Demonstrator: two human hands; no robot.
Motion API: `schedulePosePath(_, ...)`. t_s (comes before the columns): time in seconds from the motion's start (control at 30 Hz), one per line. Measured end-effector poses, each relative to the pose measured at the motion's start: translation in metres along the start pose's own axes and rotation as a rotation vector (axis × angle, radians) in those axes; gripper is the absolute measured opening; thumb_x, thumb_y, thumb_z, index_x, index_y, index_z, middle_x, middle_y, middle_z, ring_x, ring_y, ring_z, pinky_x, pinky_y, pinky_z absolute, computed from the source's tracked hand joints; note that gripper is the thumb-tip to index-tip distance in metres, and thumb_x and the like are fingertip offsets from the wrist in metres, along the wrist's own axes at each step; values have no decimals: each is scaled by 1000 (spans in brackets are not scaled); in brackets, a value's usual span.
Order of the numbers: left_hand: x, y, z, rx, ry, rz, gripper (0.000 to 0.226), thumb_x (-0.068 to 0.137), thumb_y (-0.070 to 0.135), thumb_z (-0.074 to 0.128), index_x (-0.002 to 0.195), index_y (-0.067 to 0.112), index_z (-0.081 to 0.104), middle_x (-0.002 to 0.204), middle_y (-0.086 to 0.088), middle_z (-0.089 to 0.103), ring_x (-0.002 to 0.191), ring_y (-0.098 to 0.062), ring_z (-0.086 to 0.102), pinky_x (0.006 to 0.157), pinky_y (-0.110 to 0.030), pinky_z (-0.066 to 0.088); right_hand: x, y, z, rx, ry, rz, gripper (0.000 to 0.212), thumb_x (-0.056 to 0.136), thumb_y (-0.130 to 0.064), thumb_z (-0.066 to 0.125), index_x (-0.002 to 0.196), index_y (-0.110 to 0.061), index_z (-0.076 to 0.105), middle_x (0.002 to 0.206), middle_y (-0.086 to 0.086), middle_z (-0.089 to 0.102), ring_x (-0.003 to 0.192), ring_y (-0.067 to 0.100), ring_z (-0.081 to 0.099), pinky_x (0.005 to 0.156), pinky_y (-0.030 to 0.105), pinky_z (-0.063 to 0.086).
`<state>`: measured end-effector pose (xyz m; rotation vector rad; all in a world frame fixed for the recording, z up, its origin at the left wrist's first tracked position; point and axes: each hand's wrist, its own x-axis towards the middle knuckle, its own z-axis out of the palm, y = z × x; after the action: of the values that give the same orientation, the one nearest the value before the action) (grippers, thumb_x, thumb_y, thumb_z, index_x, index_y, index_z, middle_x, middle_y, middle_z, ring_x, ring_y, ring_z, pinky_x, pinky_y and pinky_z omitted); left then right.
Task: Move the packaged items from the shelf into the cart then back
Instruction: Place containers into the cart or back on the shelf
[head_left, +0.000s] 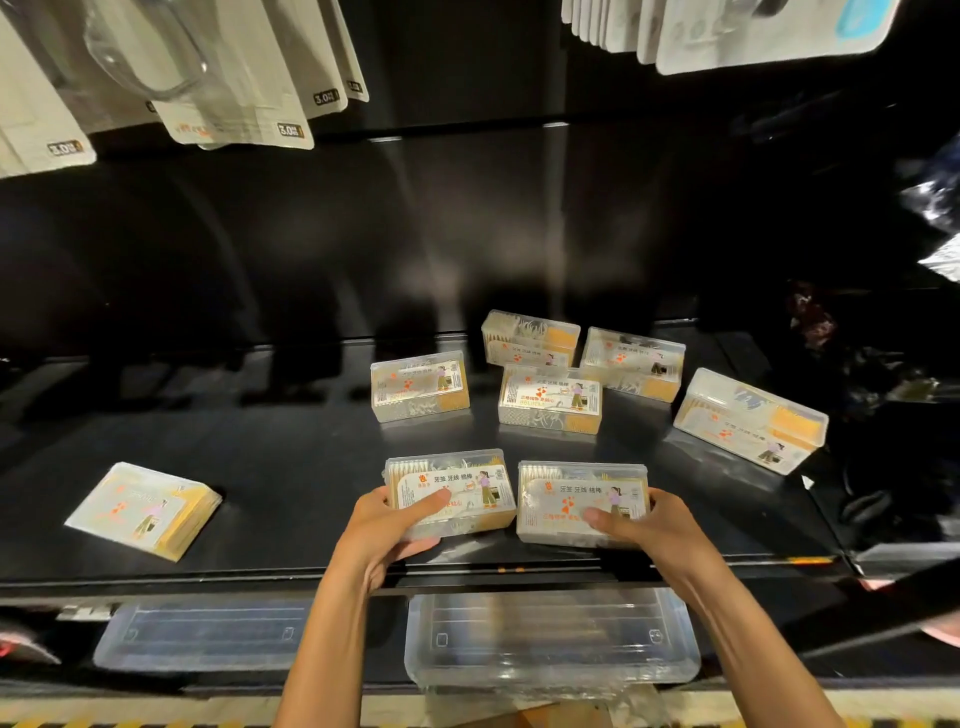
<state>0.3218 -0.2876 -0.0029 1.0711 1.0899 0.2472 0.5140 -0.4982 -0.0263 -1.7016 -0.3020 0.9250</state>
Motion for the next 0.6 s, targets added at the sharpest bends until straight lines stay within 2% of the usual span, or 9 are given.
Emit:
schedulePosePath(0.13,1,-2,-1,-16,-15,27,43,70,5,80,110,5,63,104,-13,72,94,-26,70,73,-35,60,-2,4,-5,35,-11,40,39,66,-13,84,102,-11,68,100,2,74,94,16,70,82,28,55)
schedulePosePath(0.2,1,-2,1,-19,-8,69,43,69,2,80,109,7,63,103,-11,72,94,-26,70,71,-34,60,-5,3,-6,44,-23,31,49,61,-17,85,106,-9,67,102,3,74,95,17,70,87,33,55)
schedulePosePath(0.27,1,-1,3,-25,-18,105,43,70,1,79,110,8,63,104,-10,72,95,-25,70,71,-32,60,-12,2,-7,84,-12,21,52,57,-20,83,105,-8,68,100,4,74,93,17,71,83,31,56)
schedulePosePath(0.33,0,1,6,-45,-58,128,43,71,-1,77,112,8,63,105,-9,72,97,-24,69,74,-33,60,-23,2,-11,146,15,8,41,63,-14,81,102,-8,68,97,4,75,90,17,72,75,25,56)
schedulePosePath(0.4,0,6,11,-48,-119,149,39,74,-2,74,111,9,63,106,-9,72,98,-24,69,77,-34,59,-37,3,-16,183,47,-13,36,69,-9,78,104,-8,69,97,3,75,91,16,72,75,25,56)
schedulePosePath(0.5,-4,15,25,0,-269,185,43,72,1,73,113,10,63,107,-7,72,101,-23,68,81,-32,58,-66,9,-22,275,158,-46,44,64,-5,78,107,-7,68,99,4,75,93,19,71,75,26,57)
schedulePosePath(0.6,-11,17,47,92,-442,220,52,66,12,72,116,15,60,110,-2,71,102,-18,67,77,-29,58,-105,22,-26,333,301,-61,46,65,-3,79,110,-8,66,103,5,74,97,19,70,76,24,58)
